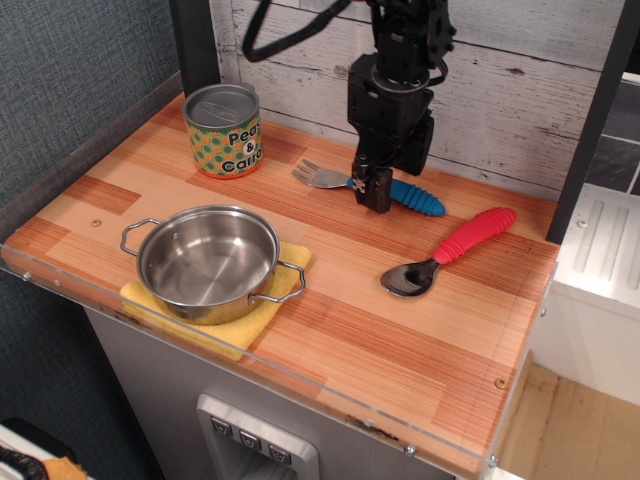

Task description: Move the fork to the left side of the table.

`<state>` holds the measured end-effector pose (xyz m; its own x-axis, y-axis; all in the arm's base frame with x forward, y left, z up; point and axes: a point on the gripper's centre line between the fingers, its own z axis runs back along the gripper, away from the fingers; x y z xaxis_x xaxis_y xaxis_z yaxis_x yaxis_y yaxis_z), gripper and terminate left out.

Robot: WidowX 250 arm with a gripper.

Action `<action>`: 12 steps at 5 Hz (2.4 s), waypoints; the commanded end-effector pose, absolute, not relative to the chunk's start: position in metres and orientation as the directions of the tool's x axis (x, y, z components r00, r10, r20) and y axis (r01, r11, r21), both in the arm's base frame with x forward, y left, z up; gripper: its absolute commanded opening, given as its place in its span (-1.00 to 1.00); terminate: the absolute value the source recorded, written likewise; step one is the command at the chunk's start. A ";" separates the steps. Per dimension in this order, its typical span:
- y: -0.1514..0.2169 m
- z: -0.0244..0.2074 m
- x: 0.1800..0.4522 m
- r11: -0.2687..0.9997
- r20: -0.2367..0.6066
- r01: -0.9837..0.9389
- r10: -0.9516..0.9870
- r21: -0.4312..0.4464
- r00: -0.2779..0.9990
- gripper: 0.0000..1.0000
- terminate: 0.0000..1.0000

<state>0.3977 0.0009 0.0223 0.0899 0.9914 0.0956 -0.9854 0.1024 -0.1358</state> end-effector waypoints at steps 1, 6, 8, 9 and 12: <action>0.010 0.032 0.403 0.042 0.052 -0.992 0.998 -0.115 0.036 1.00 -1.00; -0.005 0.082 0.380 0.207 0.044 -0.967 0.978 -0.147 0.203 -1.00 -1.00; 0.005 0.115 0.353 0.552 0.067 -0.832 0.834 -0.064 0.548 -1.00 -1.00; 0.015 0.125 0.336 0.742 0.073 -0.670 0.670 -0.028 0.739 -1.00 -1.00; 0.065 0.129 0.279 0.982 0.101 -0.164 0.154 0.091 0.983 -1.00 -1.00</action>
<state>0.2601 0.0560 0.1110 0.9876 0.1487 0.0496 -0.1524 0.9848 0.0837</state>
